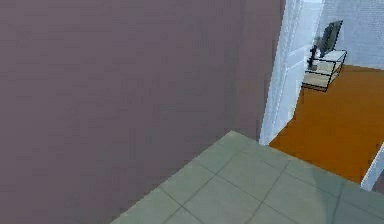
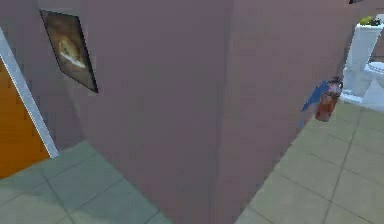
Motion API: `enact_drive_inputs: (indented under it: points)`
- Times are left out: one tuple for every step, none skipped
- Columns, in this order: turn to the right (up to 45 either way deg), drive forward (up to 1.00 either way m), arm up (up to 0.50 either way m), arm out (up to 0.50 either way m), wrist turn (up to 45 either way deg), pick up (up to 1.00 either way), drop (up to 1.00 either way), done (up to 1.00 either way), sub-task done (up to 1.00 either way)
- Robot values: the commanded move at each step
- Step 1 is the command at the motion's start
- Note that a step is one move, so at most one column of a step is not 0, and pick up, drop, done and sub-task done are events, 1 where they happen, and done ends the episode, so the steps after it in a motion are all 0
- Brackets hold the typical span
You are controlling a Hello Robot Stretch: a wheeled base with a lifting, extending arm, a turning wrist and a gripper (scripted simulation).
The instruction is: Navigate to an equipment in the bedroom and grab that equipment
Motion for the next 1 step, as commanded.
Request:
enact_drive_inputs:
  points:
    - [39.0, 0.0, 0.0, 0.0, 0.0, 0.0, 0.0, 0.0, 0.0]
